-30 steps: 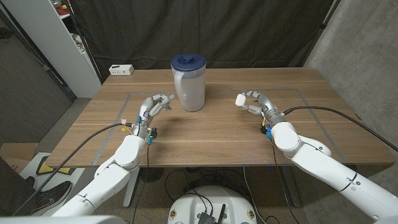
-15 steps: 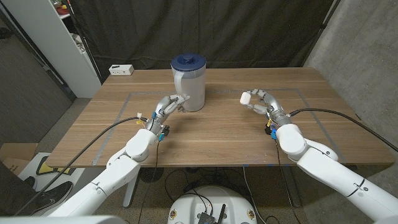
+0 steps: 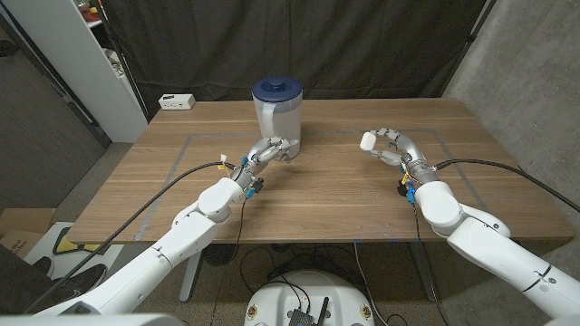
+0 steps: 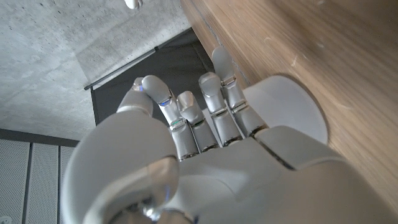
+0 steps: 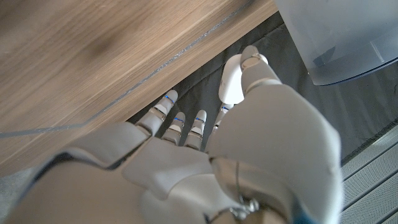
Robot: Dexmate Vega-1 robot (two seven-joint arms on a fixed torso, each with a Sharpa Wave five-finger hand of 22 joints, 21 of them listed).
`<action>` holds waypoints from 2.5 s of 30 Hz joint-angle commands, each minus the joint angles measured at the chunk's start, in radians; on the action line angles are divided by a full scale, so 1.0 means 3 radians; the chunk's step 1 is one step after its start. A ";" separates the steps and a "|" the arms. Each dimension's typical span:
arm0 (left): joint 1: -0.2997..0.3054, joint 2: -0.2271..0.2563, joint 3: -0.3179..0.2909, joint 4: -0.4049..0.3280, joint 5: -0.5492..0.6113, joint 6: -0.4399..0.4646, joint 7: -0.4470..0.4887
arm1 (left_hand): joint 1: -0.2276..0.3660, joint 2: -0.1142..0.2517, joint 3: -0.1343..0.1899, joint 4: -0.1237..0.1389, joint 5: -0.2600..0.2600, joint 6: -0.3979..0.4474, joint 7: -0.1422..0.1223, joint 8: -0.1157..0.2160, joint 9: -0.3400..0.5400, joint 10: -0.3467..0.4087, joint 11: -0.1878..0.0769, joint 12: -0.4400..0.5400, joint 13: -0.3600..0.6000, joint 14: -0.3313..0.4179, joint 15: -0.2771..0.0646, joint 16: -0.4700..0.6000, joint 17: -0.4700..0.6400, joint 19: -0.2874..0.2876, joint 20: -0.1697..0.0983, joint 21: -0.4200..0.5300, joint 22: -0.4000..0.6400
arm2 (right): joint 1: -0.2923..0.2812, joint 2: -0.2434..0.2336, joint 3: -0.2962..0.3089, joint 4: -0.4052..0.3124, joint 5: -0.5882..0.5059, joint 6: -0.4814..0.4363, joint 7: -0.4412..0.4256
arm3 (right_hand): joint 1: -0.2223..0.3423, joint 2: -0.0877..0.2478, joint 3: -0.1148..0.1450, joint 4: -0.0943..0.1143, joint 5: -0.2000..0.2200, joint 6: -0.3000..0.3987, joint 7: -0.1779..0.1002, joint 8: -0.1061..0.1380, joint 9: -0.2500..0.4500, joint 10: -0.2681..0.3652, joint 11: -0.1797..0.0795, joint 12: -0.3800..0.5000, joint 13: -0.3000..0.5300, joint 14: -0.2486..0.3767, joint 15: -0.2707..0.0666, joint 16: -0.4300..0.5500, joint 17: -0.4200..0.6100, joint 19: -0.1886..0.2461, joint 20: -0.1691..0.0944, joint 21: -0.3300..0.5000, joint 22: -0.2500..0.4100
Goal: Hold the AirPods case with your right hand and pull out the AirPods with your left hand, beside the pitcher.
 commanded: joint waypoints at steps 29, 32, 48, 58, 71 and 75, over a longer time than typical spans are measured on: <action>-0.0878 -0.0573 0.0721 0.0487 -0.0023 0.0326 -0.0666 | -0.0468 -0.0267 0.0579 -0.0048 -0.0025 -0.1208 0.0196 -0.1592 -0.1768 -0.1320 0.0278 -0.2828 -0.2403 -0.1074 -0.0087 -0.2922 -0.2930 -0.1145 0.0261 -0.0612 -0.1224 | -0.0518 -0.0064 0.0618 0.0327 0.0053 0.0834 0.0234 | -0.0010 0.0038 -0.0038 0.0015 0.0001 0.0013 -0.0204 0.0025 0.0260 0.0044 0.0014 -0.0037 0.0027 0.0047 -0.0236 -0.0022 0.0012 0.0032 0.0013 -0.0007 0.0002; -0.0951 -0.0642 0.0756 0.0570 -0.0022 0.0321 -0.0707 | -0.0475 -0.0275 0.0602 -0.0047 -0.0025 -0.1282 0.0220 -0.1666 -0.1806 -0.1451 0.0357 -0.2994 -0.2498 -0.1232 -0.0024 -0.3065 -0.3067 -0.1246 0.0333 -0.0731 -0.1227 | -0.0517 -0.0047 0.0619 0.0345 0.0026 0.0866 0.0242 | -0.0021 0.0033 -0.0049 0.0020 0.0001 0.0025 -0.0089 0.0026 0.0262 0.0046 0.0013 -0.0042 0.0029 0.0049 -0.0232 -0.0026 0.0012 0.0032 0.0017 -0.0009 0.0002; -0.1154 -0.0936 0.0875 0.0769 0.0049 0.0331 -0.0652 | -0.0456 -0.0293 0.0631 -0.0054 -0.0030 -0.1544 0.0334 -0.1907 -0.1910 -0.1808 0.0541 -0.3396 -0.2720 -0.1711 0.0257 -0.3384 -0.3318 -0.1642 0.0523 -0.1165 -0.1237 | -0.0427 -0.0015 0.0509 0.0321 -0.0344 0.0690 0.0123 | -0.0014 0.0022 -0.0068 0.0010 0.0005 -0.0074 0.0018 -0.0031 0.0267 -0.0032 0.0044 -0.0090 0.0040 0.0148 -0.0207 -0.0008 0.0010 0.0095 0.0029 0.0006 0.0001; -0.1081 -0.0875 0.0938 0.0326 0.0331 0.0770 -0.0170 | -0.0471 -0.0333 0.0607 -0.0054 -0.0025 -0.1569 0.0341 -0.1941 -0.1927 -0.1806 0.0549 -0.3434 -0.2751 -0.1659 0.0261 -0.3380 -0.3346 -0.1595 0.0530 -0.1206 -0.1236 | -0.0443 -0.0039 0.0470 0.0223 -0.0552 0.0508 0.0045 | -0.0004 0.0018 -0.0071 0.0004 0.0004 -0.0051 0.0048 -0.0029 0.0268 0.0023 0.0055 -0.0072 0.0045 0.0180 -0.0216 -0.0006 0.0009 0.0116 0.0026 0.0006 0.0000; -0.1093 -0.0915 0.1030 0.0096 0.0576 0.1291 0.0258 | -0.0476 -0.0412 0.0547 -0.0069 -0.0024 -0.1556 0.0403 -0.1963 -0.1945 -0.1801 0.0574 -0.3473 -0.2783 -0.1623 0.0268 -0.3369 -0.3362 -0.1532 0.0524 -0.1245 -0.1231 | -0.0411 -0.0013 0.0387 0.0163 -0.0827 0.0503 -0.0064 | 0.0008 0.0007 -0.0076 -0.0005 0.0005 -0.0051 0.0058 -0.0037 0.0266 0.0027 0.0049 -0.0076 0.0048 0.0195 -0.0225 -0.0012 0.0008 0.0115 0.0010 -0.0001 -0.0001; -0.1143 -0.0938 0.1058 0.0160 0.0538 0.1291 0.0175 | -0.0458 -0.0410 0.0546 -0.0075 -0.0021 -0.1547 0.0419 -0.1965 -0.1949 -0.1802 0.0576 -0.3481 -0.2789 -0.1625 0.0269 -0.3368 -0.3363 -0.1528 0.0527 -0.1255 -0.1230 | -0.0371 -0.0016 0.0344 0.0170 -0.0886 0.0527 -0.0046 | 0.0016 0.0008 -0.0075 -0.0007 0.0007 -0.0057 0.0055 -0.0043 0.0266 0.0029 0.0046 -0.0077 0.0049 0.0196 -0.0227 -0.0015 0.0008 0.0115 0.0004 -0.0003 -0.0001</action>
